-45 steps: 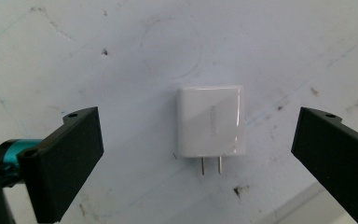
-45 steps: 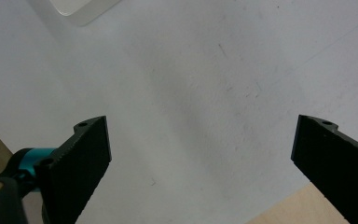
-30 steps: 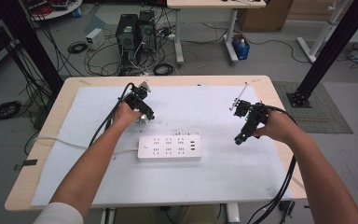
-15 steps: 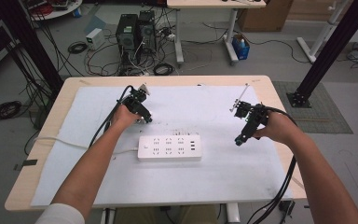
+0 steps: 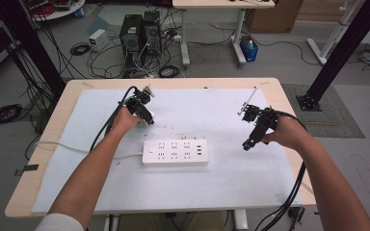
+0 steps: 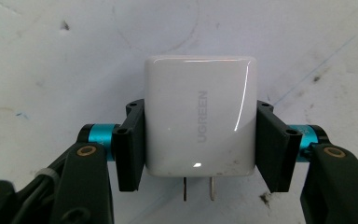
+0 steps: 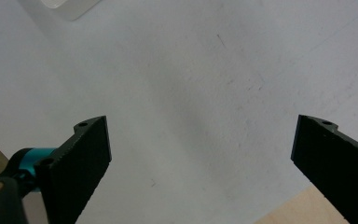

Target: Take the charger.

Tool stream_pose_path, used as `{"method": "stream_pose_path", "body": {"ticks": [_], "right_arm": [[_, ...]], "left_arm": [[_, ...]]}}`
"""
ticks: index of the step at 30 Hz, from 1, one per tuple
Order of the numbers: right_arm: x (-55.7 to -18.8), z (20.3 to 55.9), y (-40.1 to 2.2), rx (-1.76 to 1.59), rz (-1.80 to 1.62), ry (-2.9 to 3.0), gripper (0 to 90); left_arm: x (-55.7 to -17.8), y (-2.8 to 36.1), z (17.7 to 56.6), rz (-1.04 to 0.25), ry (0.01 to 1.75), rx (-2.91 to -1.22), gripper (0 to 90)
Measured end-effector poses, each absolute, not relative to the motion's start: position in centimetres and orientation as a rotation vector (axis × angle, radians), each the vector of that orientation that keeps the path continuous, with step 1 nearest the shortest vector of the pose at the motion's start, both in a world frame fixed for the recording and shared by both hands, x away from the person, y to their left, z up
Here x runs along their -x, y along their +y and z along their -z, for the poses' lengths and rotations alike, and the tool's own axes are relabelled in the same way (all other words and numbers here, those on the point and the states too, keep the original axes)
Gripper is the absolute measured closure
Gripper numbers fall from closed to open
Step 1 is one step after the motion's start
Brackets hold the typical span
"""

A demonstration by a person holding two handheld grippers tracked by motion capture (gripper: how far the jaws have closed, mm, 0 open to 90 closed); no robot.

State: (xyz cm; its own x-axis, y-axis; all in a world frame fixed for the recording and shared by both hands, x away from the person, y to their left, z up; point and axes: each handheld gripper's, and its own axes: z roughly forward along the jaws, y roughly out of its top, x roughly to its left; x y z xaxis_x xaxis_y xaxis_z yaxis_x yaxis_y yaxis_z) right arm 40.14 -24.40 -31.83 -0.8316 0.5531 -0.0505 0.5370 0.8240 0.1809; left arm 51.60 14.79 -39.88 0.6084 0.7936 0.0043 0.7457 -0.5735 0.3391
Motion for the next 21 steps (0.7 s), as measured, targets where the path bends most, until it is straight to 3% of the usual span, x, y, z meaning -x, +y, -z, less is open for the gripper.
{"method": "stream_pose_path", "body": {"ticks": [21], "right_arm": [[-39.2, 31.2, -24.2, -0.889, -0.244, 2.873, 4.2]], "left_arm": [[-48.0, 17.2, 33.7, -0.280, 1.123, -2.451, 42.6]]}}
